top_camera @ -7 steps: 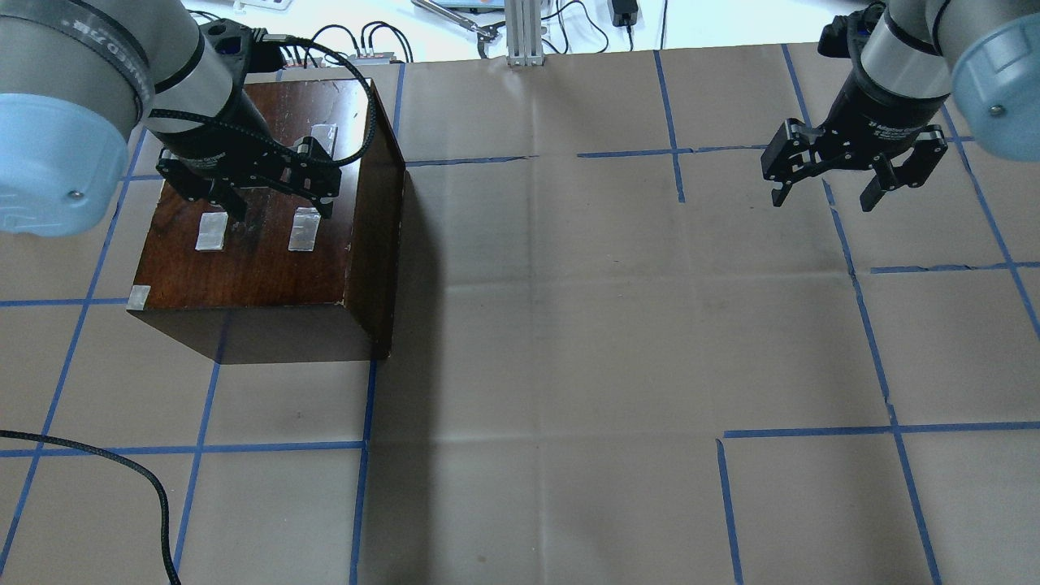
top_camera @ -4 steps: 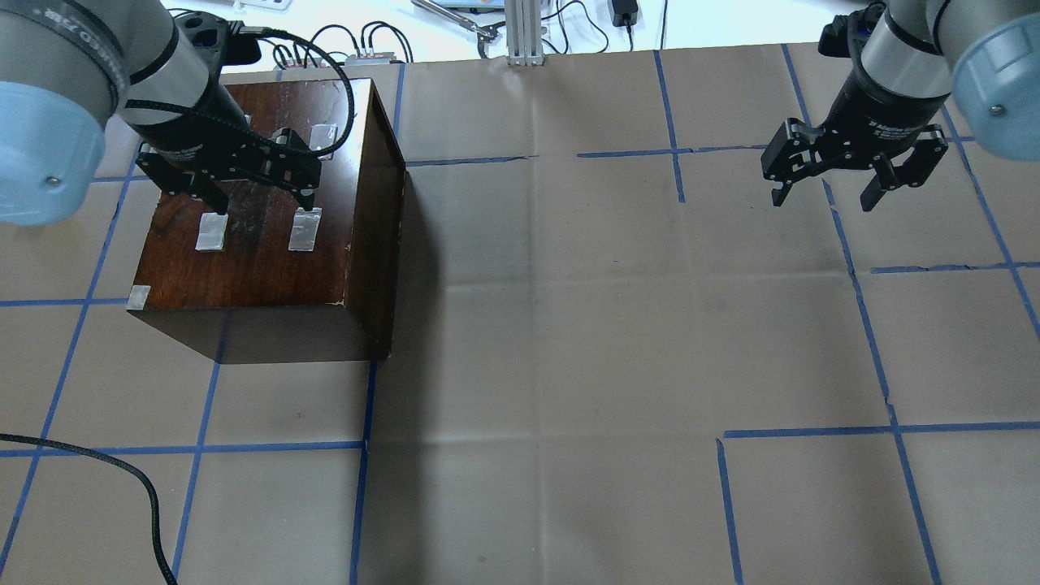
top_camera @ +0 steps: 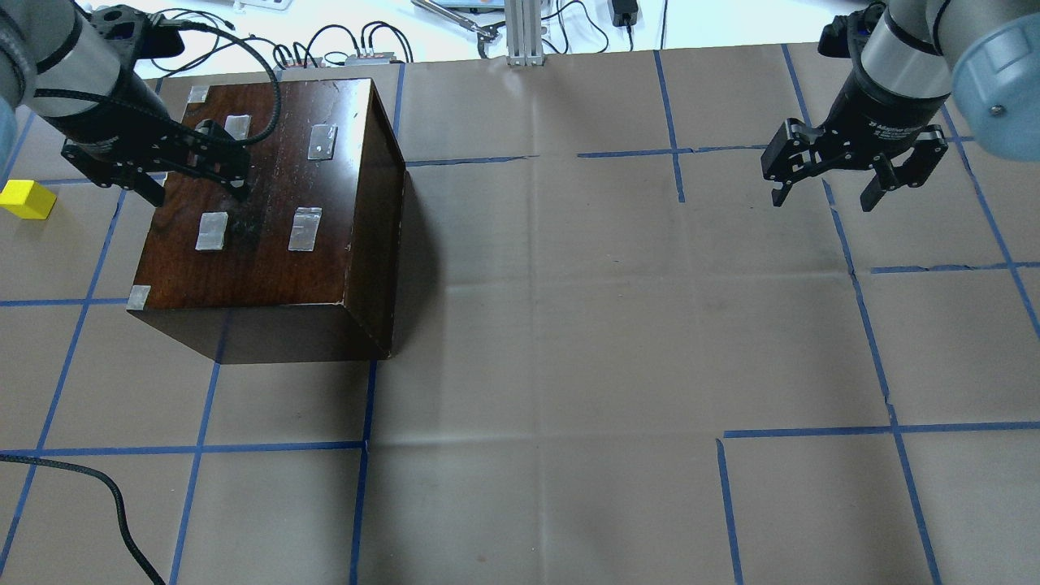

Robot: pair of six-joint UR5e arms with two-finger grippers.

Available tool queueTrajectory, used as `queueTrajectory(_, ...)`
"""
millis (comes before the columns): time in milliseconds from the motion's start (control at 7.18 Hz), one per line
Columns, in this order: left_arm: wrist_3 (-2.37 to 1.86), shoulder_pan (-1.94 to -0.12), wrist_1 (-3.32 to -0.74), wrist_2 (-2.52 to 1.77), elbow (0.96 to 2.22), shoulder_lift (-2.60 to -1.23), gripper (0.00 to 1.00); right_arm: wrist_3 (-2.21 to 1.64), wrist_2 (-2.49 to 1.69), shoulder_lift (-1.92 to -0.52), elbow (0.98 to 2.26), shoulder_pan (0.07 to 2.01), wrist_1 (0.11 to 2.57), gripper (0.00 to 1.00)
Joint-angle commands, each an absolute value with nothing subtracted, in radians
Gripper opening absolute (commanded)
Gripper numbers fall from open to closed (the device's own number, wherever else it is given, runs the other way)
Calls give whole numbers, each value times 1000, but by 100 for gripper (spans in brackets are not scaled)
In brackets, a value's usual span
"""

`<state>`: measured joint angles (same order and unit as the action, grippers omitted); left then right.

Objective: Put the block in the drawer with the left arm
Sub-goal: 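Lower the left gripper beside the drawer's white handle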

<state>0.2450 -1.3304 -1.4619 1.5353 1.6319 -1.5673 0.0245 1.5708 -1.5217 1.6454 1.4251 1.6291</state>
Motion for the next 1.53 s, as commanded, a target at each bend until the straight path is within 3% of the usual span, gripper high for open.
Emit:
queueTrajectory(0, 375, -1194, -1462, 1473, 1623, -1574, 100, 25, 1571, -1522, 1646, 1425, 1629, 100)
queueTrajectory(557, 575, -998, -1463, 1378, 1605, -1636, 100, 25, 1571, -1522, 1646, 1425, 1629, 100)
queueTrajectory(1392, 669, -922, -1517, 1280, 1496, -1815, 99, 25, 1571, -1522, 1646, 1425, 1629, 100)
